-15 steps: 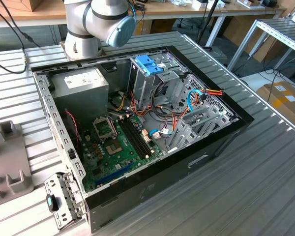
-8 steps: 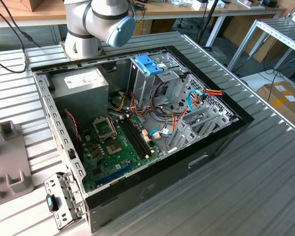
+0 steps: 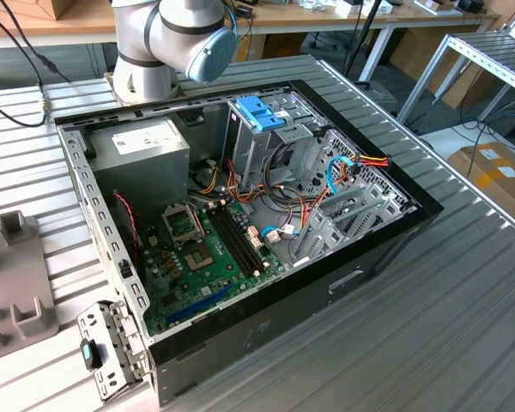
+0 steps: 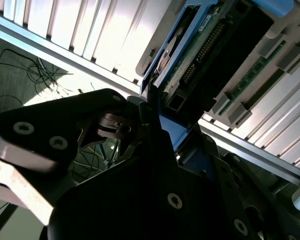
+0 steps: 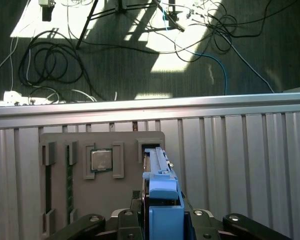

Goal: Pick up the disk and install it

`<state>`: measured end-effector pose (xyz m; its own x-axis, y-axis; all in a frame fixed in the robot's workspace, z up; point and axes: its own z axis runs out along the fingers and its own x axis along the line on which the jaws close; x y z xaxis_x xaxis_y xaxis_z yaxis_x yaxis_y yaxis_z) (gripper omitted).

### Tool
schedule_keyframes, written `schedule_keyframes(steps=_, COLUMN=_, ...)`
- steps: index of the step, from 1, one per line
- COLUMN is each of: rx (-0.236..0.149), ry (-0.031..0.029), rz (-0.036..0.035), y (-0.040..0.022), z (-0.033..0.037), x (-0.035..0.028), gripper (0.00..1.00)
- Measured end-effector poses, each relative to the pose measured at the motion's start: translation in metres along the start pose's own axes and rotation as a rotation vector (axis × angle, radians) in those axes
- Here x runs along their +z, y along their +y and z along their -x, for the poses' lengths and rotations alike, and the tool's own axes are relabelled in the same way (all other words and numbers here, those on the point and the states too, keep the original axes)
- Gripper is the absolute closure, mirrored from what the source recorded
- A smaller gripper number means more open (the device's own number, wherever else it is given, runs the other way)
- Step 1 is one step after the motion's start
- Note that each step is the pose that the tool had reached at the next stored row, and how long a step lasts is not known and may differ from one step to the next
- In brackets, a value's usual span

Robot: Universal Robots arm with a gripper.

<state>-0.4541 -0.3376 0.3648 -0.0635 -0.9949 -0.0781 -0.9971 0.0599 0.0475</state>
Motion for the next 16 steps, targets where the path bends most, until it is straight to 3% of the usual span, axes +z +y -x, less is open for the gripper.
schedule_keyframes(steps=16, rx=0.0, ry=-0.0027, rz=0.0, y=0.0004, z=0.0007, x=-0.0087, gripper=0.63)
